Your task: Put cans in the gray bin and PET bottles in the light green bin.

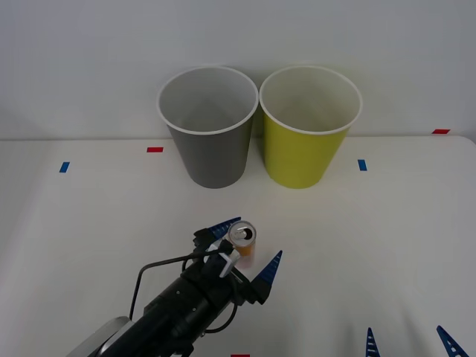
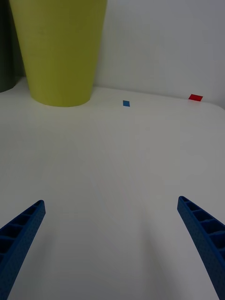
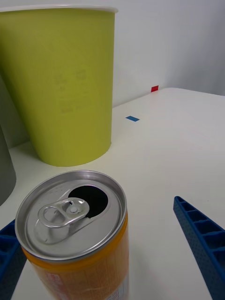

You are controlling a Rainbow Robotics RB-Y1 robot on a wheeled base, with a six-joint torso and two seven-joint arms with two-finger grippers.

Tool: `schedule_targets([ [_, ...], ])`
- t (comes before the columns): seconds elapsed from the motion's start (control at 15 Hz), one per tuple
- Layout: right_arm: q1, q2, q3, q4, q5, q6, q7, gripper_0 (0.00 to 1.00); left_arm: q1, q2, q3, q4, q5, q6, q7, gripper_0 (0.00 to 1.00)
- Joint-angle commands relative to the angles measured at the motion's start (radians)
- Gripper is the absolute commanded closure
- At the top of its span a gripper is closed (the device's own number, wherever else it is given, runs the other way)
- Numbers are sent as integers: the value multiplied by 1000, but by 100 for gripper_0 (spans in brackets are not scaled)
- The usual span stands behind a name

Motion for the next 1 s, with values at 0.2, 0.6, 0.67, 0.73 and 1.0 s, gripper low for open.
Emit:
schedule_targets([
  [0.2, 0, 0, 0, 0, 0, 0, 0, 2, -5, 5, 2, 1, -4, 0, -2, 75],
  [0.6, 0, 0, 0, 0, 0, 0, 0, 2, -10, 8, 11, 0, -4, 0, 1, 84],
  [0.67, 0, 0, 0, 0, 0, 0, 0, 2, -13, 8, 15, 0, -4, 5, 4, 88],
  [0.73, 0, 0, 0, 0, 0, 0, 0, 2, -16, 7, 23, -6, -4, 30, 2, 90],
  [1.0, 0, 0, 0, 0, 0, 0, 0, 2, -15, 8, 54, -120, 4, 211, 4, 93],
])
